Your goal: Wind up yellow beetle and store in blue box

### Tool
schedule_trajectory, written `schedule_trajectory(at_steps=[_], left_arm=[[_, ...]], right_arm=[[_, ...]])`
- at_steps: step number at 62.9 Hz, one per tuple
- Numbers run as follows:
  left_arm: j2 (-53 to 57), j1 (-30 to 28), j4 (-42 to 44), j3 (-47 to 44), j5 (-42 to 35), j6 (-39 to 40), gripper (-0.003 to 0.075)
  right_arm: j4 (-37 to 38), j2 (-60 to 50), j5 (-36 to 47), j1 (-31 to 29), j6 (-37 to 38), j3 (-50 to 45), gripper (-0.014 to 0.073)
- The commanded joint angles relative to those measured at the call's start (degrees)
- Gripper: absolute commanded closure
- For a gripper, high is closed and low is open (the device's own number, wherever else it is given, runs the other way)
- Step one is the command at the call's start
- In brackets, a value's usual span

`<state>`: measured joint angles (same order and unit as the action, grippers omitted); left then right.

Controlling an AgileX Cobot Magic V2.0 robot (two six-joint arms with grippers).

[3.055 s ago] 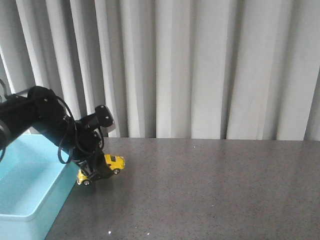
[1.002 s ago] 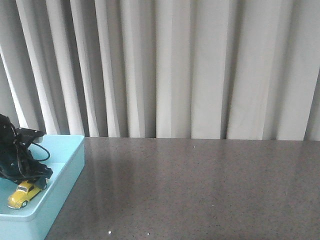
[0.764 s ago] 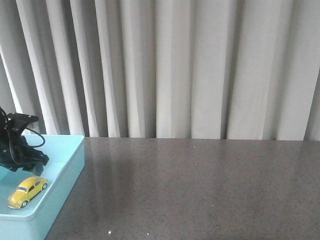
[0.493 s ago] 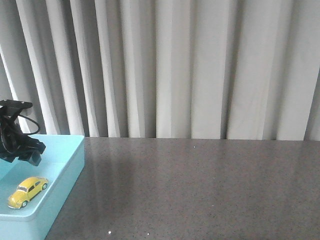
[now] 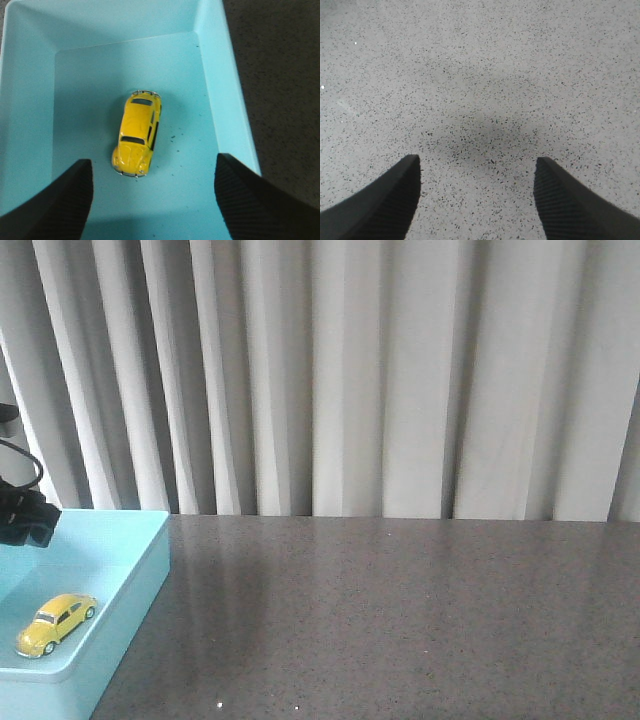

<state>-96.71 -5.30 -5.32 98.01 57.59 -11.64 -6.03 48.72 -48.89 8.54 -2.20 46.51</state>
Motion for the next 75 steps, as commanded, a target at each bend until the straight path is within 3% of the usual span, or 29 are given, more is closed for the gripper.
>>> schedule_trajectory(at_steps=[1,21,46,57,75], left_arm=[[9.07,1.52,-0.83,-8.9,-9.22,0.3,0.0216],[32.58,2.05,-2.52,-42.44,-24.69,1.1,0.0216],[54.78,2.05,-5.73,-68.21,-49.28,3.97,0.0216],[60.11,2.05,-5.96,-69.36,-48.67,3.99,0.0218],[59.38,2.78,-11.45,-69.36,-42.13,2.48,0.0217]], right_arm=[[-0.1,-0.51,2.96,-0.14,-0.22,1.48,0.0123],[-0.16,-0.51,2.96,-0.14,-0.22,1.48,0.0123],[-0.16,-0.51,2.96,-0.14,-0.22,1.48,0.0123],[-0.16,-0.51,2.96,-0.14,-0.22,1.48,0.0123],[-0.16,-0.51,2.96,-0.14,-0.22,1.48,0.0123]])
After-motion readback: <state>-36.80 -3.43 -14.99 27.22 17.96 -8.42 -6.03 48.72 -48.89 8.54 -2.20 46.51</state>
